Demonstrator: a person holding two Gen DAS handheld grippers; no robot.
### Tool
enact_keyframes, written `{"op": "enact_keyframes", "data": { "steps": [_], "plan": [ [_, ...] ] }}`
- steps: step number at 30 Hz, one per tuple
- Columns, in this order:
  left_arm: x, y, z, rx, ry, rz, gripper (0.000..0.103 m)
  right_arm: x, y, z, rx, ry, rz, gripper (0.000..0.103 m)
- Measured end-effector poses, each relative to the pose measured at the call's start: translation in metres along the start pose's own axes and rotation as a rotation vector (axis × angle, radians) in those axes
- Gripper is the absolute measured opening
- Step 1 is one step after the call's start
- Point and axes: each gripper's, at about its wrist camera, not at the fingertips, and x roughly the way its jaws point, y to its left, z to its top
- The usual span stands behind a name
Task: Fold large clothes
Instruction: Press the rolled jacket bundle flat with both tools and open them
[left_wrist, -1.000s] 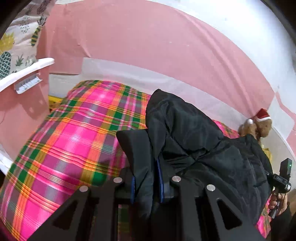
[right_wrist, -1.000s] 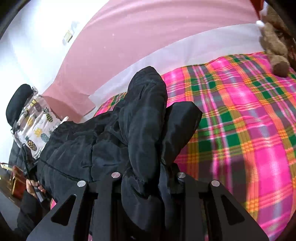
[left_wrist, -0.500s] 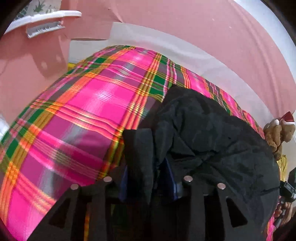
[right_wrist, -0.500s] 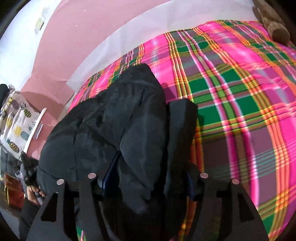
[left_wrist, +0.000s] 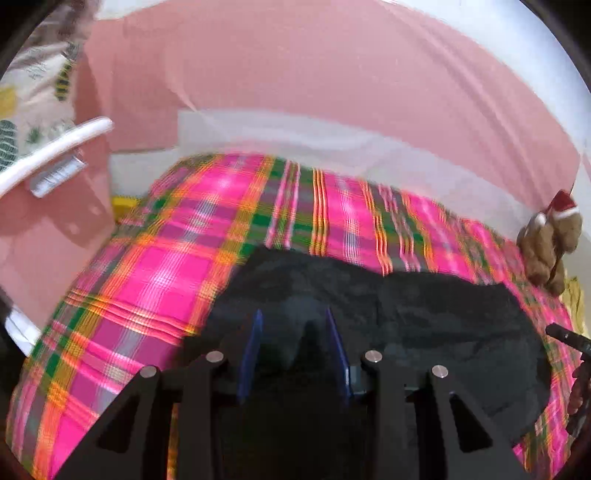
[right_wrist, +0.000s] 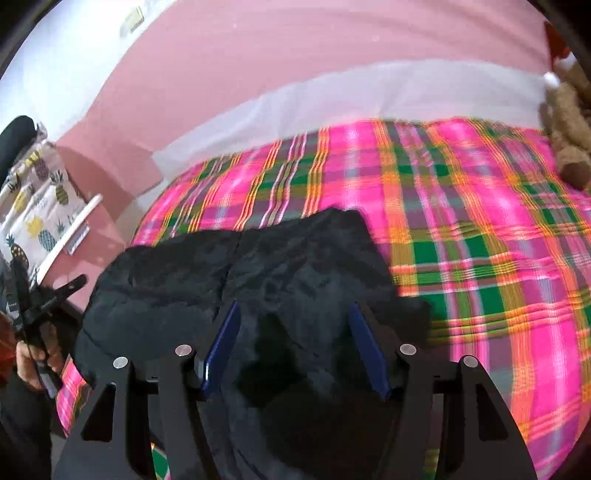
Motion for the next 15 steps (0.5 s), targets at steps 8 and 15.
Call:
{"op": "enact_keyframes", "data": {
  "steps": [8,15],
  "plan": [
    [0.065,-0.008,-0.025,0.058,0.022,0.080,0.039,0.068,-0.007,-0.014,-0.058,0.048,-0.115,0.062],
    [0.054,-0.018,-0.026,0.087,0.014,0.131,0.038,0.049,0.003,-0.013,-0.066,0.030,-0.176,0.062]
  ]
}}
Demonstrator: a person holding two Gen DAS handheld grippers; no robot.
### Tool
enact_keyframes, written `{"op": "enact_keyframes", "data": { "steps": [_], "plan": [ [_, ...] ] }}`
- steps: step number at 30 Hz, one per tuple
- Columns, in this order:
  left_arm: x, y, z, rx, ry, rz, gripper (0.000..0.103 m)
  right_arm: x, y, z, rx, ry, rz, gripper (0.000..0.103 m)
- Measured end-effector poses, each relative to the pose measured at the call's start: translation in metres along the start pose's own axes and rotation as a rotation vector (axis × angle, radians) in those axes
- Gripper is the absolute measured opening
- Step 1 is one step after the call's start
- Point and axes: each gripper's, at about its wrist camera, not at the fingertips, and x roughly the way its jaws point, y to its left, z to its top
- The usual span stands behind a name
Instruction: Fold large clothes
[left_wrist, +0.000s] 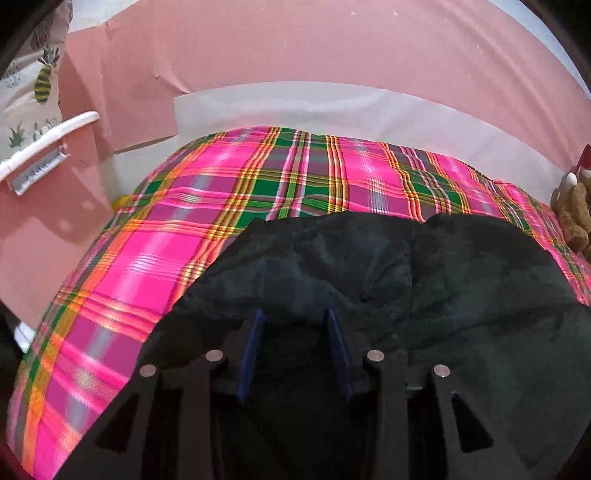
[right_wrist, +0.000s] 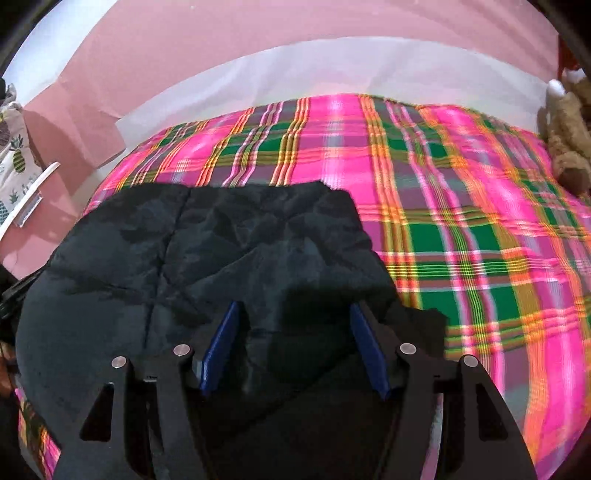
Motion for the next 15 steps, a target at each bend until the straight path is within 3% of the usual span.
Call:
{"op": "enact_keyframes", "data": {
  "steps": [6,15],
  "plan": [
    [-0.076,0.001,-0.011,-0.004,-0.022,-0.026,0.038,-0.075,0.007,-0.020,0.026,-0.064,0.068,0.062],
    [-0.205,-0.022,-0.093,-0.062,-0.077,-0.078,0.046,-0.174,0.023,-0.094,0.008,-0.135,0.023,0.063]
  ]
}}
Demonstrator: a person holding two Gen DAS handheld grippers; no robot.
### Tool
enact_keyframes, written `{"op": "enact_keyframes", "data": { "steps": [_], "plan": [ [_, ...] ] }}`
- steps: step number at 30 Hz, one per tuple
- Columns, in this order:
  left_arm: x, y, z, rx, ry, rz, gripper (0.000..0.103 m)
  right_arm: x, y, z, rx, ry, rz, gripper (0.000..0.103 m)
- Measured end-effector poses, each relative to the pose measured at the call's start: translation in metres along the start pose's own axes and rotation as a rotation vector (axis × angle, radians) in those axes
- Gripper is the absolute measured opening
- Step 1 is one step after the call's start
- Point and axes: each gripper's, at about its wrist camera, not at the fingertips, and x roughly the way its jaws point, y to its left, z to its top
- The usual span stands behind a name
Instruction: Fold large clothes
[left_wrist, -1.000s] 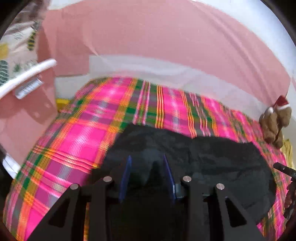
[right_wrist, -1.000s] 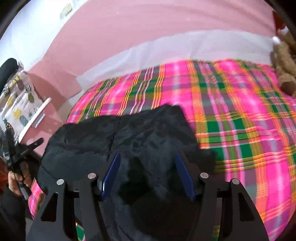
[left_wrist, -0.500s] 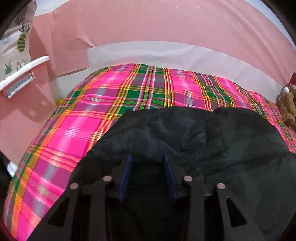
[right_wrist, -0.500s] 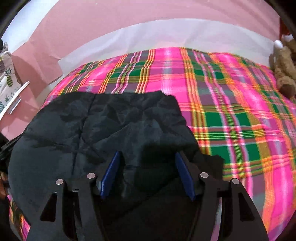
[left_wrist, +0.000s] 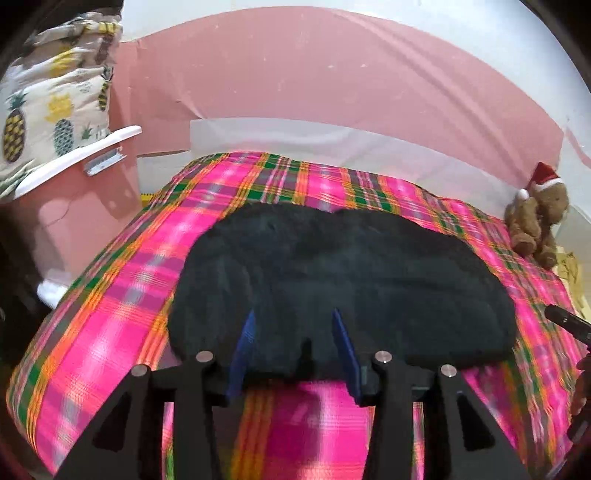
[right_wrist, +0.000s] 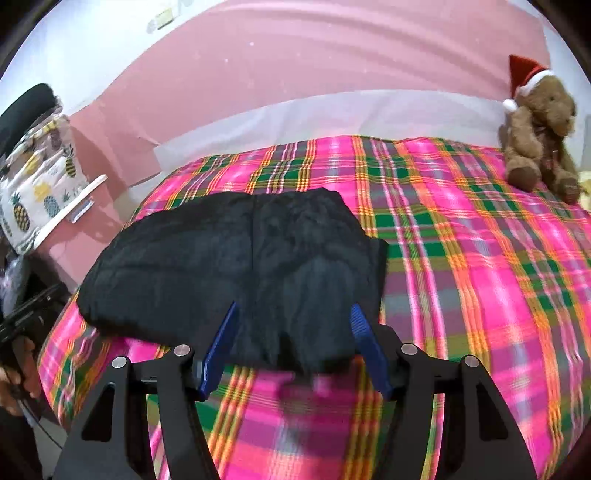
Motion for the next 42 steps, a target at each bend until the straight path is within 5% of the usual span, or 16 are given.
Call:
{"op": "enact_keyframes", "data": {
  "steps": [6,16,42],
  "plan": [
    [-0.048,-0.036,-0.053,0.039,0.028,-0.020,0.048,-0.050,0.015,-0.047,-0.032,-0.003,-0.082,0.063],
    [-0.090,-0.062,-0.103,0.034,0.074,-0.035,0.048,-0.091,0.037,-0.103,-0.055,0.000,-0.062,0.063],
    [-0.097,-0.077,-0.115,0.049,0.104,0.005,0.048,-0.103,0.063,-0.122,-0.135,0.001,-0.058,0.063]
  ]
}}
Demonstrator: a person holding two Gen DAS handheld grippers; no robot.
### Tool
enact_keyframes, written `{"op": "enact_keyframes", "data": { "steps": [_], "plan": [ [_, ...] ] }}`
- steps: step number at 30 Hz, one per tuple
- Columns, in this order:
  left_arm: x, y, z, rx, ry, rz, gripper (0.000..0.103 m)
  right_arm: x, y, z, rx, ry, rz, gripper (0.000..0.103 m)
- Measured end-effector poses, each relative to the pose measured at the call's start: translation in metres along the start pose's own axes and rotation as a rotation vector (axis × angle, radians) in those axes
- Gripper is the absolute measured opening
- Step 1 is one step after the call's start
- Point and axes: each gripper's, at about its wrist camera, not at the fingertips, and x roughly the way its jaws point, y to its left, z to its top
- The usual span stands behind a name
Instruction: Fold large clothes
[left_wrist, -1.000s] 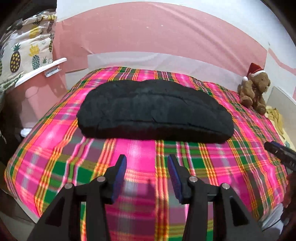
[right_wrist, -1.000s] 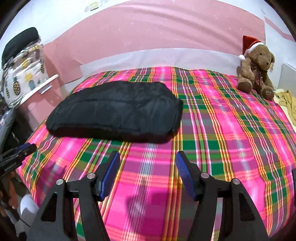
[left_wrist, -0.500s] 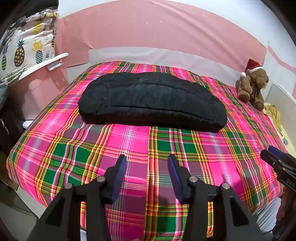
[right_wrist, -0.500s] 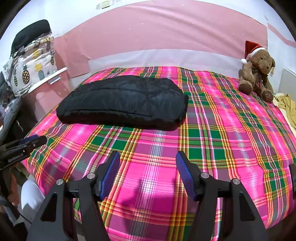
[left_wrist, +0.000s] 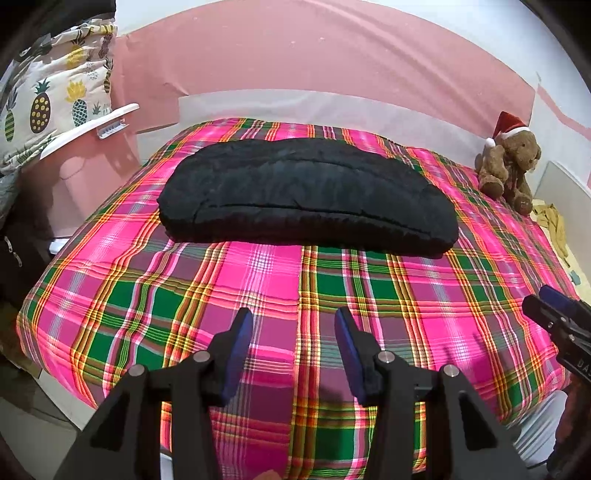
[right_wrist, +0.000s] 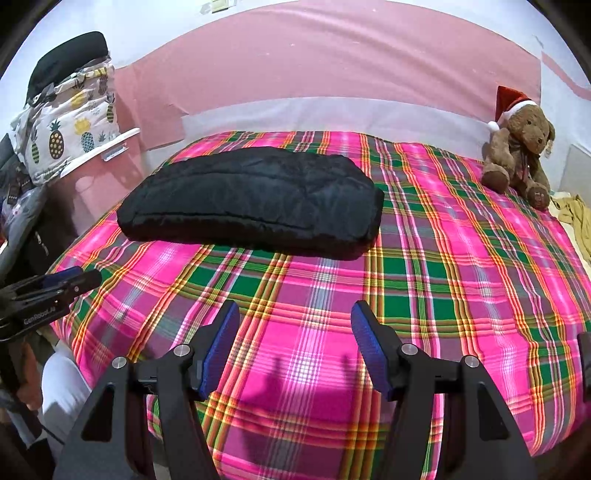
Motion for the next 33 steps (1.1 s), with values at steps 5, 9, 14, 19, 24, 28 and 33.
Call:
{"op": "enact_keyframes", "data": {
  "steps": [5,9,14,19,24,28,33],
  "plan": [
    [0.0008,0.0005,-0.0011,-0.001,0.001,0.004,0.048,0.0023,0.0001,-0.0009,-0.005,0.010,0.004,0.063],
    [0.0012,-0.0007,-0.0019,0.002,0.003,0.005,0.048,0.0036,0.0026,-0.0016,-0.006,0.016,0.005,0.063],
    [0.0017,-0.0016,-0.0021,0.003,0.005,0.006,0.048,0.0048,0.0020,-0.0022,-0.005,0.021,0.007,0.063],
    [0.0027,-0.0005,-0.0018,0.005,0.008,0.009,0.048,0.0068,0.0014,-0.0029,0.000,0.027,0.008,0.063],
    [0.0038,-0.0002,-0.0022,0.008,0.010,0.011,0.048,0.0079,0.0012,-0.0037,-0.001,0.031,0.011,0.063],
    [0.0043,-0.0010,-0.0035,0.008,0.013,0.010,0.048,0.0082,0.0013,-0.0038,0.003,0.034,0.012,0.063],
    [0.0044,-0.0007,-0.0039,0.007,0.014,0.008,0.048,0.0086,0.0020,-0.0043,0.003,0.035,0.011,0.063]
  ]
}}
